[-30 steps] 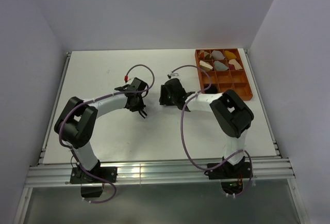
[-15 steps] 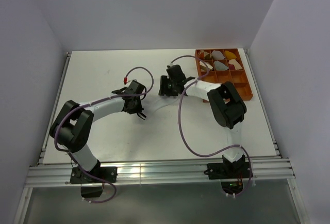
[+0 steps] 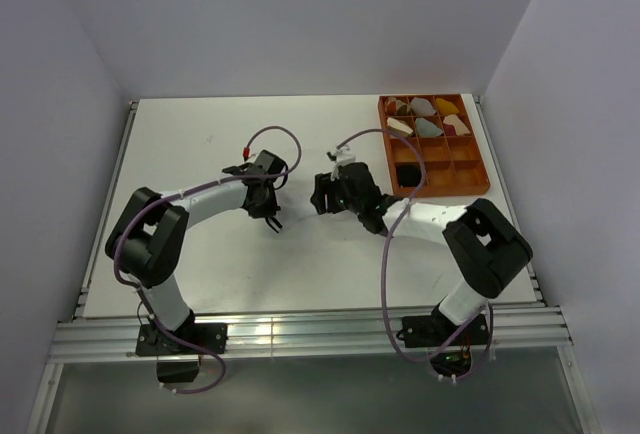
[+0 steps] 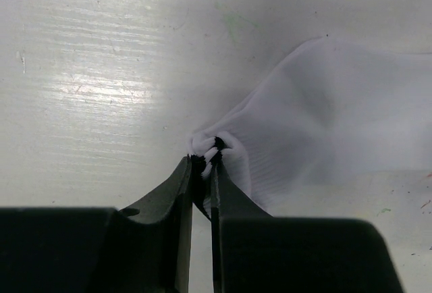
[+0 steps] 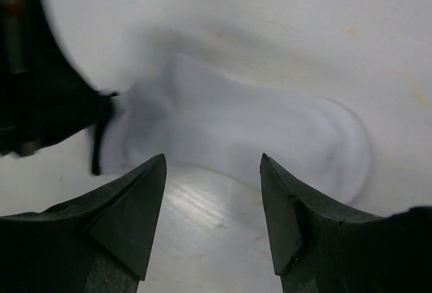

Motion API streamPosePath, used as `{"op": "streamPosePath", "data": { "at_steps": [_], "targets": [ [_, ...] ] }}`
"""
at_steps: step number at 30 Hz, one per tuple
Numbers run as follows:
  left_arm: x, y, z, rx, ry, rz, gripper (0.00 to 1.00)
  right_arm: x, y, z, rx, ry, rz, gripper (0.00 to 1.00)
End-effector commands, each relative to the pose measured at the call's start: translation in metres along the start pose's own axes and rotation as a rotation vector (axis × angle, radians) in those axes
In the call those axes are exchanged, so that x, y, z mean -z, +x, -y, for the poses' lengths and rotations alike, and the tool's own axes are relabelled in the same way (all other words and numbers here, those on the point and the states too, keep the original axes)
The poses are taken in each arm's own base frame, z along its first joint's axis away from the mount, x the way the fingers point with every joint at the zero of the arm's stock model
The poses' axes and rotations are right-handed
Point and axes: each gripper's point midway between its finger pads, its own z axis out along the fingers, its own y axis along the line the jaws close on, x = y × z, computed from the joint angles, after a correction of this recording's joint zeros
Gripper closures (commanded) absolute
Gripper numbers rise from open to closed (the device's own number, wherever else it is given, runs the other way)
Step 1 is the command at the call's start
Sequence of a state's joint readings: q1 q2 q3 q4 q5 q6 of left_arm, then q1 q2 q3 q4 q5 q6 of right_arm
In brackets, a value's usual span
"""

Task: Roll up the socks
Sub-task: Roll the sock at the center of the board.

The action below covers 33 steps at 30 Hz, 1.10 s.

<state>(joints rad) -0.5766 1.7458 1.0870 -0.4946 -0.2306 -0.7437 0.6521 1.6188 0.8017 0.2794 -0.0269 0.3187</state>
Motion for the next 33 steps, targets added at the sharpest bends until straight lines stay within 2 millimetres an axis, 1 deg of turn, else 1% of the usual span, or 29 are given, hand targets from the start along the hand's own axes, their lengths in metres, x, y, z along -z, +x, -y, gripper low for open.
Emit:
{"op": "streamPosePath", "data": {
  "at_steps": [1,2,3,4,5,6,7,8,9,10,11,12,13,14,16,18,19,20,22,23,27,29,32,33],
  "targets": [
    [-0.003,0.008,-0.009,-0.027,-0.059,-0.046,1.0,0.01,-0.035,-0.045,0.161,-0.061,0.238,0.34],
    [-0.004,0.01,-0.01,-0.03,-0.065,-0.051,1.0,0.011,-0.024,-0.051,0.189,-0.069,0.234,0.33],
    [-0.004,0.009,-0.01,-0.029,-0.067,-0.052,1.0,0.011,-0.025,-0.059,0.199,-0.073,0.261,0.33],
    [-0.004,0.009,-0.009,-0.029,-0.064,-0.052,1.0,0.013,-0.017,-0.075,0.217,-0.105,0.263,0.33],
    [-0.004,0.009,-0.01,-0.032,-0.069,-0.056,1.0,0.01,-0.01,-0.08,0.238,-0.105,0.259,0.33],
    [-0.004,0.009,-0.009,-0.03,-0.068,-0.057,1.0,0.009,-0.011,-0.084,0.249,-0.097,0.276,0.33],
    [-0.003,0.009,-0.008,-0.032,-0.065,-0.059,1.0,0.01,-0.004,-0.099,0.272,-0.12,0.275,0.33],
    [-0.003,0.009,-0.008,-0.034,-0.064,-0.06,1.0,0.009,-0.003,-0.106,0.287,-0.129,0.28,0.33],
    [-0.003,0.009,-0.007,-0.033,-0.062,-0.062,1.0,0.006,0.002,-0.11,0.314,-0.126,0.278,0.33],
    [-0.003,0.01,-0.007,-0.035,-0.06,-0.067,1.0,0.006,0.007,-0.119,0.338,-0.128,0.279,0.33],
    [-0.003,0.01,-0.006,-0.033,-0.058,-0.069,1.0,0.005,0.005,-0.125,0.364,-0.129,0.288,0.33],
    [-0.002,0.01,-0.005,-0.034,-0.055,-0.072,1.0,0.002,0.011,-0.128,0.378,-0.127,0.279,0.33],
    [-0.002,0.01,-0.005,-0.034,-0.053,-0.074,1.0,0.0,0.014,-0.131,0.387,-0.126,0.274,0.33],
    [-0.002,0.01,-0.005,-0.034,-0.052,-0.073,1.0,-0.001,0.012,-0.138,0.398,-0.128,0.279,0.33],
    [-0.002,0.01,-0.003,-0.033,-0.046,-0.075,1.0,-0.007,0.019,-0.138,0.419,-0.119,0.265,0.33],
    [-0.001,0.009,-0.003,-0.033,-0.044,-0.076,1.0,-0.01,0.02,-0.14,0.435,-0.103,0.267,0.33],
    [-0.001,0.009,-0.002,-0.036,-0.041,-0.076,1.0,-0.015,0.027,-0.136,0.446,-0.088,0.247,0.34],
    [0.0,0.008,-0.001,-0.035,-0.038,-0.075,1.0,-0.017,0.024,-0.138,0.45,-0.081,0.253,0.34],
    [0.001,0.008,0.0,-0.034,-0.035,-0.074,1.0,-0.022,0.026,-0.138,0.452,-0.075,0.249,0.34],
    [0.001,0.008,0.001,-0.034,-0.03,-0.076,1.0,-0.027,0.032,-0.136,0.46,-0.064,0.232,0.35],
    [0.0,0.009,0.002,-0.034,-0.025,-0.084,1.0,-0.035,0.038,-0.134,0.501,-0.049,0.215,0.38],
    [0.0,0.009,0.002,-0.031,-0.025,-0.087,1.0,-0.037,0.041,-0.137,0.514,-0.049,0.207,0.42],
    [0.001,0.009,0.005,-0.029,-0.013,-0.087,1.0,-0.042,0.047,-0.138,0.523,-0.041,0.192,0.46],
    [0.0,0.009,0.005,-0.029,-0.012,-0.088,1.0,-0.045,0.053,-0.136,0.53,-0.035,0.178,0.47]
  ]
}}
